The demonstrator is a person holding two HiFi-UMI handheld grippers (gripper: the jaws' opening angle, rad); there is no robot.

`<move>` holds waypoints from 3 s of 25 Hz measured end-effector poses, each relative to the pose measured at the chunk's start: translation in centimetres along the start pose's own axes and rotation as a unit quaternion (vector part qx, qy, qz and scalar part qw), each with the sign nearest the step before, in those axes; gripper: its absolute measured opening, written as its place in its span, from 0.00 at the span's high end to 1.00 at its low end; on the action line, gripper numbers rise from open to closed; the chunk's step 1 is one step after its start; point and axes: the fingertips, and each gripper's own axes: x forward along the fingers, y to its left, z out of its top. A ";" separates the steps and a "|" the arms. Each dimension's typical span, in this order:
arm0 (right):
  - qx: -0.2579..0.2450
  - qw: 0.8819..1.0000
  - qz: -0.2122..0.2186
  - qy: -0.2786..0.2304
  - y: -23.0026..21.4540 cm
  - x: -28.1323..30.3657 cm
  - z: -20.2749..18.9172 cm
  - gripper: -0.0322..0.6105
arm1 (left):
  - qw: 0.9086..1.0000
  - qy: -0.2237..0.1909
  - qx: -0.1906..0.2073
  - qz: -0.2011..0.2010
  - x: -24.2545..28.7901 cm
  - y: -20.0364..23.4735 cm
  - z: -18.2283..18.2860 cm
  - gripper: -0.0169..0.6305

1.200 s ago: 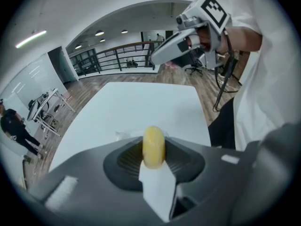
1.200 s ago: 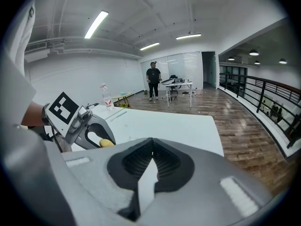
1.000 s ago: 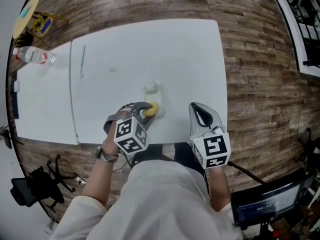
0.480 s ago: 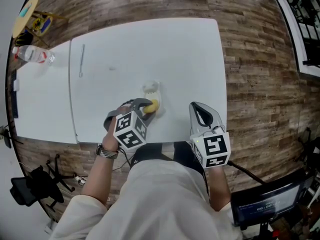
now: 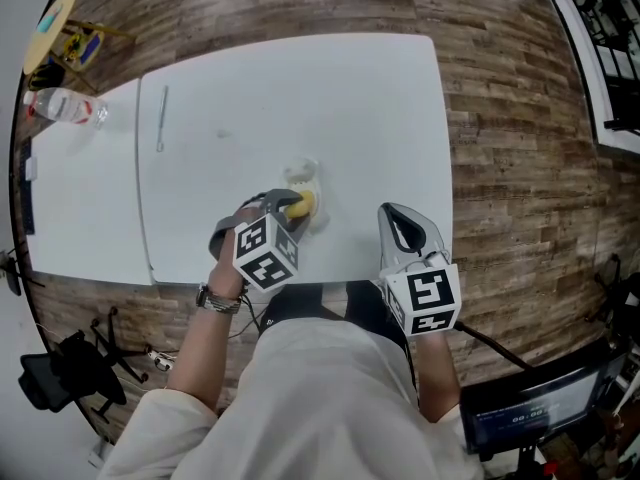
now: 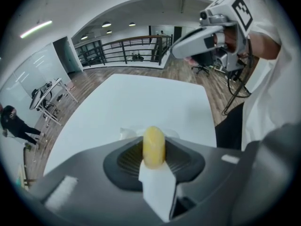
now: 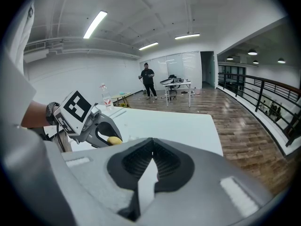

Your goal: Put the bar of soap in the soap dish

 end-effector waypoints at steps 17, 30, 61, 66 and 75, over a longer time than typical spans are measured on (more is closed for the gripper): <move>0.004 1.000 0.002 0.003 0.2 -0.2 -0.4 0.95 | 0.999 0.010 0.018 0.042 1.4 1.8 -0.3 0.77; 0.008 1.000 -0.002 -0.001 0.0 -0.5 -0.2 0.95 | 1.000 -0.005 0.001 0.008 1.5 0.6 0.0 0.70; -0.032 0.997 0.043 -0.060 0.9 -1.7 3.8 0.95 | 0.980 -0.110 -0.113 0.124 -5.5 2.4 3.4 0.78; -0.057 0.993 0.054 -0.088 0.8 -2.6 6.1 0.95 | 0.968 -0.145 -0.128 0.163 -7.6 2.8 5.0 0.80; -0.103 0.983 0.056 -0.142 -0.3 -5.3 10.1 0.95 | 0.946 -0.188 -0.123 0.233 -10.5 2.4 7.2 0.86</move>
